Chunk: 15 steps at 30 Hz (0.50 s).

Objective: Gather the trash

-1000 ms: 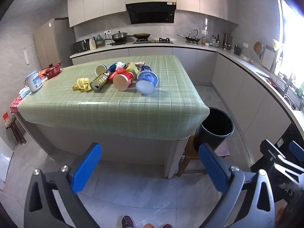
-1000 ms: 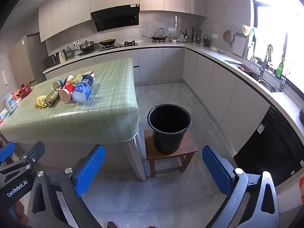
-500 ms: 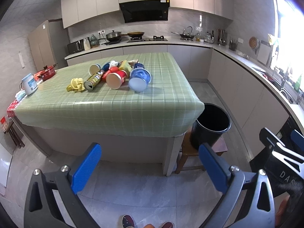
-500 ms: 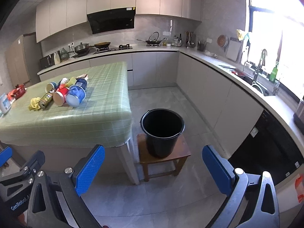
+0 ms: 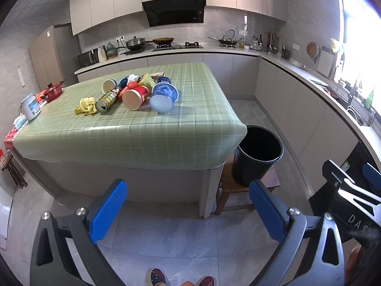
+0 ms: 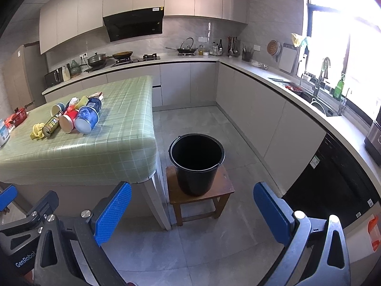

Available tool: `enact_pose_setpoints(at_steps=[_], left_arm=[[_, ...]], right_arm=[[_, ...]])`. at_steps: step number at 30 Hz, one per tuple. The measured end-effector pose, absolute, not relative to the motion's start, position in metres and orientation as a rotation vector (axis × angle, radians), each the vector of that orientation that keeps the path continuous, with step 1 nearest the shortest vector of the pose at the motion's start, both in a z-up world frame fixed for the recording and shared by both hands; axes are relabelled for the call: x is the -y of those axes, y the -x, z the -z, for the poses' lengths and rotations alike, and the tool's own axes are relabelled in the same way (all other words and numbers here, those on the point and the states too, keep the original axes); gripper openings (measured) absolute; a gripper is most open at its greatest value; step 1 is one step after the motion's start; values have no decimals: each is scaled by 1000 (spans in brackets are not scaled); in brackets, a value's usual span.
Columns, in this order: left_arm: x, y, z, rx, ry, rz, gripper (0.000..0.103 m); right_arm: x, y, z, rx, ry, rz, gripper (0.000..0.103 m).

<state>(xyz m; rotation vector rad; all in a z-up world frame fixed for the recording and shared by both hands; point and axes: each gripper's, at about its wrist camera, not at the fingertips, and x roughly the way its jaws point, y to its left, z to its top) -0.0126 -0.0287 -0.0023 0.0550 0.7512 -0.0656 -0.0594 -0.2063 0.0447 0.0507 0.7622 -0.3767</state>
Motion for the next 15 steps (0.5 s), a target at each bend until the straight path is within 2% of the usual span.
enact_pose_setpoints(at_steps=[15], left_arm=[[35,12,5,-764,-66,75,103]], right_arm=[[211,60,-42,-777,-52,383,103]])
